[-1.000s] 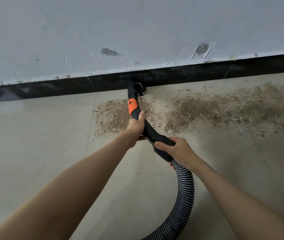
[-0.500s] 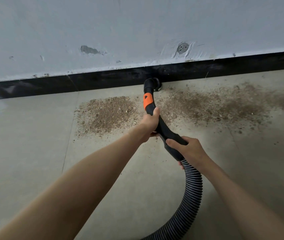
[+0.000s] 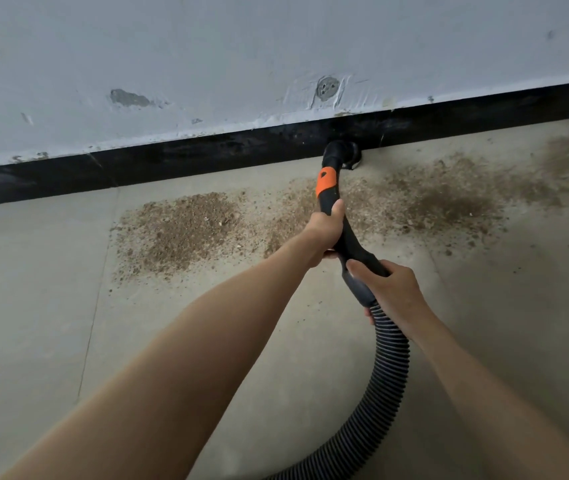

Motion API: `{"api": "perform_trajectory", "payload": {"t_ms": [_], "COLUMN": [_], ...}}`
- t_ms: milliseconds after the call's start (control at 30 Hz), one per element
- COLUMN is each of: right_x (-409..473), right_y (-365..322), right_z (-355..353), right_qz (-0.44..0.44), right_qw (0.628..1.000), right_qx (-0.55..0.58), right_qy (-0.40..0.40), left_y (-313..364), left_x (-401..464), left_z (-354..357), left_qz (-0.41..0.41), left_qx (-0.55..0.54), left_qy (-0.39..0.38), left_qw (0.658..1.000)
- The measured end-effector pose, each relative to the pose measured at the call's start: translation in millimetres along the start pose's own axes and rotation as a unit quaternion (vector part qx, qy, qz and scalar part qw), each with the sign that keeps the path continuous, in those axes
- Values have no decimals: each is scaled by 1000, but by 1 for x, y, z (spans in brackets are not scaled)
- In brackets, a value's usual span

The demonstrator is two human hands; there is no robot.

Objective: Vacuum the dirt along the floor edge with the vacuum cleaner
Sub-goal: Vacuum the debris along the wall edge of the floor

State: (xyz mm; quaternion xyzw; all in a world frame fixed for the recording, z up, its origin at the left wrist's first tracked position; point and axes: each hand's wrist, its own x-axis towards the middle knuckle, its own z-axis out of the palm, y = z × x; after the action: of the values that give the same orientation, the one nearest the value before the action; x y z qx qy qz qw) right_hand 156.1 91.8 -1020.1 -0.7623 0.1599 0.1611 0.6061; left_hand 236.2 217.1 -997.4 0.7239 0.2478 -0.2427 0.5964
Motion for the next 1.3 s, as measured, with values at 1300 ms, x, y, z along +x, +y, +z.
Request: {"api": "perform_trajectory", "payload": {"t_ms": [1300], "right_x": [-112], "right_y": [-67], "right_z": [238], "right_qz": [-67], "right_qw": [937], "right_qx": [-190], "right_qy": [-286], "left_y": [-142], "left_x": [-92], "left_z": [-296], "left_qz": [-85], "left_qx": [-230], "left_qy": [221], "left_qw": [944]}}
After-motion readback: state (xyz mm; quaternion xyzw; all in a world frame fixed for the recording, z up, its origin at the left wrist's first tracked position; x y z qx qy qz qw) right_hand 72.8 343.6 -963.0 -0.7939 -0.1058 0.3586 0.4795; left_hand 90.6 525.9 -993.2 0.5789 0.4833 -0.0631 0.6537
